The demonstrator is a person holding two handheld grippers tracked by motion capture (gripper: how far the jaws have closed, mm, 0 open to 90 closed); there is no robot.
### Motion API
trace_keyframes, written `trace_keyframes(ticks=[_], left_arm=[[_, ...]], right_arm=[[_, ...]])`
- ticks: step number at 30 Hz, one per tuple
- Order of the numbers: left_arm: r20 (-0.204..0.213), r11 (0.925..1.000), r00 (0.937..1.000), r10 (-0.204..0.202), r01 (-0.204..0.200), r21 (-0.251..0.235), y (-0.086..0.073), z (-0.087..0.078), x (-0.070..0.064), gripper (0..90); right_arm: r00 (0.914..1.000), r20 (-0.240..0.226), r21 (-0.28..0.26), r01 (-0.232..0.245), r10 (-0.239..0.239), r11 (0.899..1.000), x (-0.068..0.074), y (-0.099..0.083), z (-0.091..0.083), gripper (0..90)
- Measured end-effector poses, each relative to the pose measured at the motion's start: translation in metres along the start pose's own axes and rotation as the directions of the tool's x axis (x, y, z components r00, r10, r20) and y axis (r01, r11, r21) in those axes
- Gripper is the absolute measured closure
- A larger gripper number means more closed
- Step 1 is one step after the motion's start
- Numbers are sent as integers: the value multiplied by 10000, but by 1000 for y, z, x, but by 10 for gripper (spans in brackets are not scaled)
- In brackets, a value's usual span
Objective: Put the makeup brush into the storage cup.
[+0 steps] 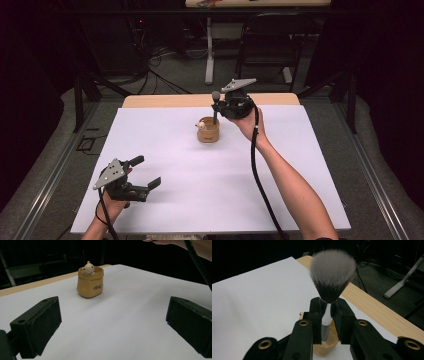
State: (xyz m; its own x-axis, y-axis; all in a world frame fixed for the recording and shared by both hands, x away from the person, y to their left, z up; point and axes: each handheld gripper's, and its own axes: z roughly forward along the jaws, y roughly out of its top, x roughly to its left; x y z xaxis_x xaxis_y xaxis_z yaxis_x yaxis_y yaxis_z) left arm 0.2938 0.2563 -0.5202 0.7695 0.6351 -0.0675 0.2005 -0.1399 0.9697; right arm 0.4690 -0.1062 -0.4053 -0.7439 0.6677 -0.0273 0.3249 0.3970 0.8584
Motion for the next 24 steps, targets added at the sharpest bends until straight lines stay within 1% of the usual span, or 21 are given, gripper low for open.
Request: trace_keyframes(ticks=[6, 16, 21, 24], left_arm=[[40, 10000, 10000, 3, -3, -2, 0, 0, 1, 1], [17, 10000, 10000, 20, -20, 5, 0, -1, 0, 1], [42, 10000, 10000, 14, -14, 1, 0, -1, 0, 1], [26, 10000, 10000, 30, -30, 23, 0, -1, -1, 1]], right_arm=[[9999, 38, -33, -111, 111, 9999, -3, 1, 6, 774], [9998, 69, 61, -182, 182, 9998, -3, 1, 15, 774], [9984, -9, -50, -566, 566, 9984, -5, -3, 20, 774], [9975, -4, -104, -703, 703, 9975, -4, -5, 21, 774]])
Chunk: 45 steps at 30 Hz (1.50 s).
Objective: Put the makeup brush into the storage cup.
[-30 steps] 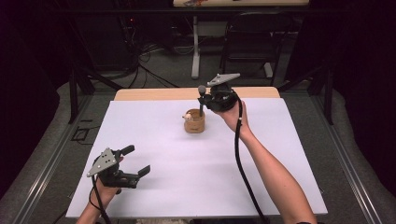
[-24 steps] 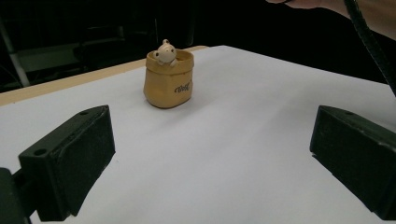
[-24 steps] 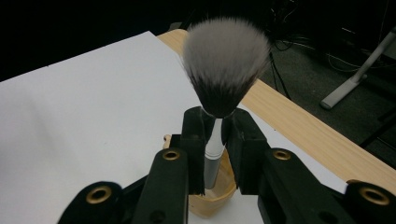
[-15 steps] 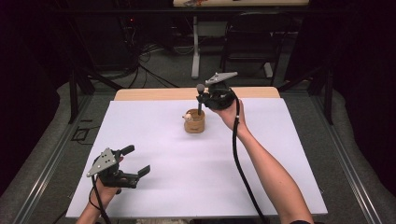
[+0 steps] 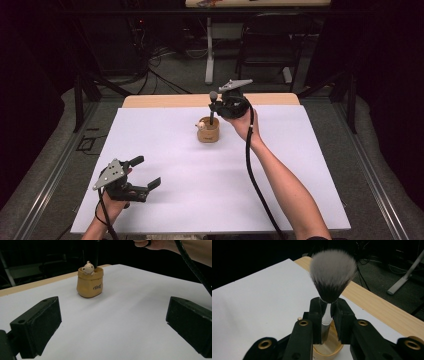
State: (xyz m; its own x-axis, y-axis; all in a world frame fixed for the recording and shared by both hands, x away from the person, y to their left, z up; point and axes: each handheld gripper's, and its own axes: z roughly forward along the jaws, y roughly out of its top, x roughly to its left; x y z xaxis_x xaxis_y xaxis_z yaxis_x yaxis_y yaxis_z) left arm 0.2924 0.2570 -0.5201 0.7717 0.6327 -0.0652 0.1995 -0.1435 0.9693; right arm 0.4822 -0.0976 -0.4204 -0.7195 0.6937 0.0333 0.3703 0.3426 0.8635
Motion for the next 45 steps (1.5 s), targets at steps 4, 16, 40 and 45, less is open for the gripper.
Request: trace_keyframes(ticks=[4, 16, 40, 45], left_arm=[[-34, 10000, 10000, -15, 15, -41, 0, -2, 0, 0], [29, 10000, 10000, -28, 28, -7, -1, -2, 1, 0], [-13, 10000, 10000, -86, 86, 16, -2, -4, 0, 0], [-9, 10000, 10000, -12, 12, 69, -2, -4, 0, 0]], right_arm=[[9999, -21, -95, -109, 109, 9999, 0, -3, 2, 774], [9977, -128, -301, -670, 666, 9973, -1, -12, 9, 774], [9888, 111, -156, -1484, 1486, 9888, -7, -25, 25, 731], [9761, 412, 121, -2142, 2136, 9767, -16, -30, 19, 164]])
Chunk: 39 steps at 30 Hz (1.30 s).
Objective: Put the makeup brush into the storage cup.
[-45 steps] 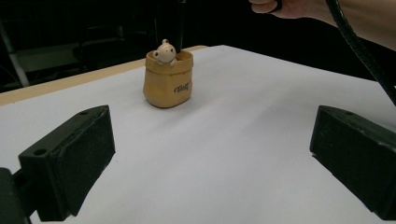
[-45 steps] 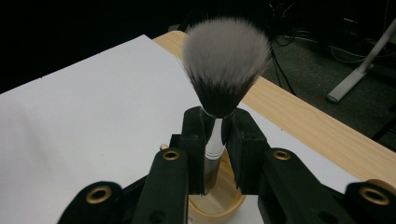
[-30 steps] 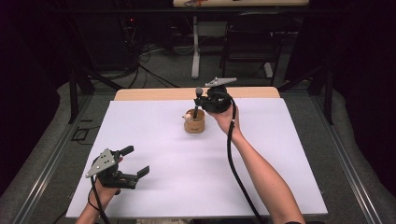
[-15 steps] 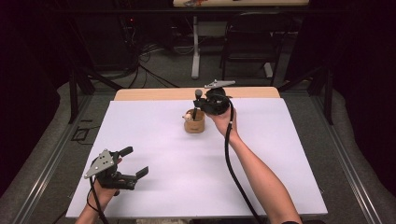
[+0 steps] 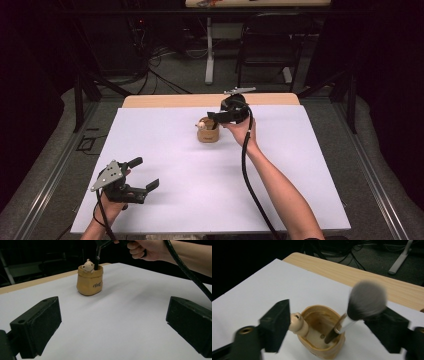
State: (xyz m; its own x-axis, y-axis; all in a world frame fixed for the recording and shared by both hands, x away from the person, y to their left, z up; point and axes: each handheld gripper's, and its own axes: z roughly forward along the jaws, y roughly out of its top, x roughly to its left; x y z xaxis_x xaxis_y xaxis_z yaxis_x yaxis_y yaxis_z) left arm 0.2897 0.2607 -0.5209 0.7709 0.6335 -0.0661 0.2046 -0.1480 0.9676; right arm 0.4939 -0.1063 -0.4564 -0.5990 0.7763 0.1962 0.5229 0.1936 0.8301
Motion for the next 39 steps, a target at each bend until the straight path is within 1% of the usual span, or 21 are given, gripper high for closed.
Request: trace_keyframes(ticks=[3, 4, 5, 6, 8, 9, 11, 12, 16, 17, 18, 21, 22, 29, 32, 33, 34, 35, 36, 37, 39], left_arm=[[27, 10000, 10000, 15, -15, -11, 0, 0, 0, 0], [27, 10000, 10000, 15, -15, -11, 0, 0, 0, 0], [6, 10000, 10000, 24, -24, 2, 0, 0, 0, 0], [-69, 10000, 9999, 78, -78, 11, 1, 1, -1, 0], [-55, 10000, 9999, 84, -84, -1, 1, 1, -1, 0], [-83, 9999, 9999, 108, -108, -3, 1, 1, -2, 0], [-80, 9999, 9999, 111, -111, -7, 1, 1, -2, 1], [-83, 9999, 9999, 107, -107, -19, 1, 0, -2, 0], [-93, 9999, 9999, 116, -116, -32, 1, 1, -2, 0], [-93, 9999, 9999, 116, -116, -32, 1, 1, -2, 0], [-39, 9999, 9999, 134, -134, 8, 1, 2, -2, 0], [8, 9999, 9999, 172, -172, 19, 1, 2, -2, 1], [-10, 9998, 9998, 189, -189, 49, 1, 2, -3, 0], [-53, 9998, 9998, 187, -187, 65, 1, 3, -3, 0], [-8, 9998, 9998, 205, -205, 64, 2, 3, -3, 1], [6, 9998, 9998, 214, -214, 59, 2, 3, -3, 1], [1, 9997, 9997, 227, -227, 68, 2, 3, -3, 0], [1, 9997, 9997, 227, -227, 68, 2, 3, -3, 0], [-8, 9997, 9997, 230, -230, 71, 2, 3, -3, 0], [-8, 9997, 9997, 230, -230, 71, 2, 3, -3, 0], [-16, 9997, 9997, 232, -231, 50, 2, 3, -3, 1]], right_arm=[[9999, -87, -14, 117, -117, 9999, -4, -1, -9, 97], [9999, -87, -14, 117, -117, 9999, -4, -1, -9, 97], [9997, -91, 37, 220, -220, 9998, -4, -1, -12, 74], [9988, -241, 84, 421, -419, 9991, -4, -2, -19, 34], [9983, -312, 71, 488, -485, 9988, -3, -3, -23, 23], [9968, -413, -31, 679, -679, 9977, -1, -4, -31, 2], [9957, -496, -131, 778, -784, 9969, 0, -5, -36, 0], [9934, -516, -261, 1009, -1021, 9946, 4, -7, -45, 0], [9859, -605, -558, 1528, -1561, 9867, 10, -12, -63, 0], [9859, -605, -558, 1528, -1561, 9867, 10, -12, -63, 0], [9834, -624, -669, 1665, -1707, 9838, 13, -16, -71, 0], [9803, -635, -721, 1823, -1869, 9806, 16, -19, -78, 0], [9779, -641, -899, 1931, -1991, 9771, 17, -24, -85, 0], [9706, -661, -985, 2247, -2317, 9694, 22, -38, -103, 0], [9657, -650, -1209, 2424, -2514, 9626, 25, -45, -115, 0], [9657, -650, -1209, 2424, -2514, 9626, 25, -45, -115, 0], [9632, -639, -1343, 2508, -2610, 9587, 26, -49, -122, 0], [9632, -639, -1343, 2508, -2610, 9587, 26, -49, -122, 0], [9607, -621, -1540, 2586, -2705, 9536, 28, -53, -129, 0], [9607, -621, -1540, 2586, -2705, 9536, 28, -53, -129, 0], [9549, -610, -1703, 2769, -2906, 9457, 31, -60, -139, 0]])
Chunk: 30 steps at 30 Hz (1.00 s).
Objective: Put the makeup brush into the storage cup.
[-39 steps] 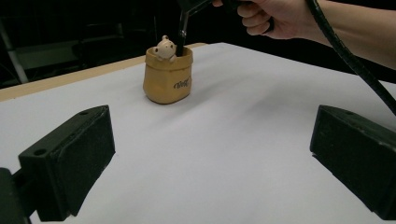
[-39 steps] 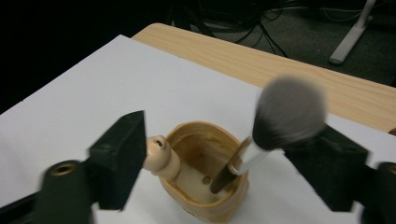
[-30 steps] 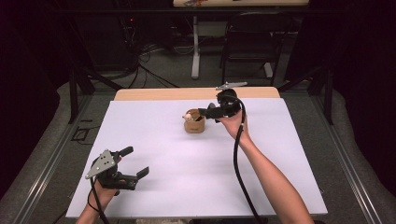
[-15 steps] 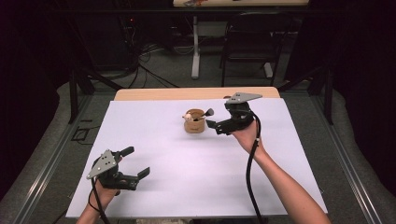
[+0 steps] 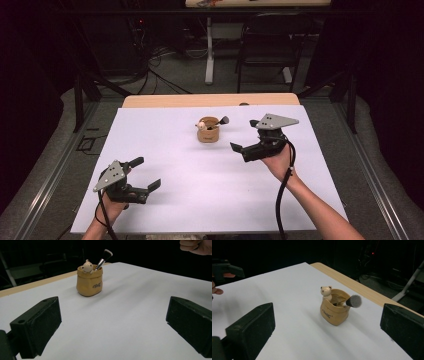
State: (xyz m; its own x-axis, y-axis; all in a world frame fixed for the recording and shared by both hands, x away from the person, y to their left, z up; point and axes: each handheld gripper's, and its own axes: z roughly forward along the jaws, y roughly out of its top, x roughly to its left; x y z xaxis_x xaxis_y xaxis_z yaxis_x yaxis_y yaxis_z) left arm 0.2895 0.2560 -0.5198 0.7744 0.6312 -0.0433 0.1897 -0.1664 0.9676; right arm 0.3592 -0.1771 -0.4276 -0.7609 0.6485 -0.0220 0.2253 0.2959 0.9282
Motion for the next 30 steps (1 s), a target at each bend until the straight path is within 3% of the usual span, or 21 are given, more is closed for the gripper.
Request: trace_keyframes(ticks=[11, 21, 30], left_arm=[[43, 10000, 10000, 11, -11, 28, 0, 1, 0, 0], [3, 10000, 10000, 23, -23, 51, 0, 2, -1, 0], [-9, 10000, 10000, 12, -12, 87, 0, 2, 0, 0]], right_arm=[[9992, 38, -113, 405, -404, 9991, 12, -21, -27, 0], [9981, 387, -254, 481, -471, 9985, 10, -41, -49, 0], [9981, 561, -144, 276, -267, 9995, 12, -59, -61, 0]])
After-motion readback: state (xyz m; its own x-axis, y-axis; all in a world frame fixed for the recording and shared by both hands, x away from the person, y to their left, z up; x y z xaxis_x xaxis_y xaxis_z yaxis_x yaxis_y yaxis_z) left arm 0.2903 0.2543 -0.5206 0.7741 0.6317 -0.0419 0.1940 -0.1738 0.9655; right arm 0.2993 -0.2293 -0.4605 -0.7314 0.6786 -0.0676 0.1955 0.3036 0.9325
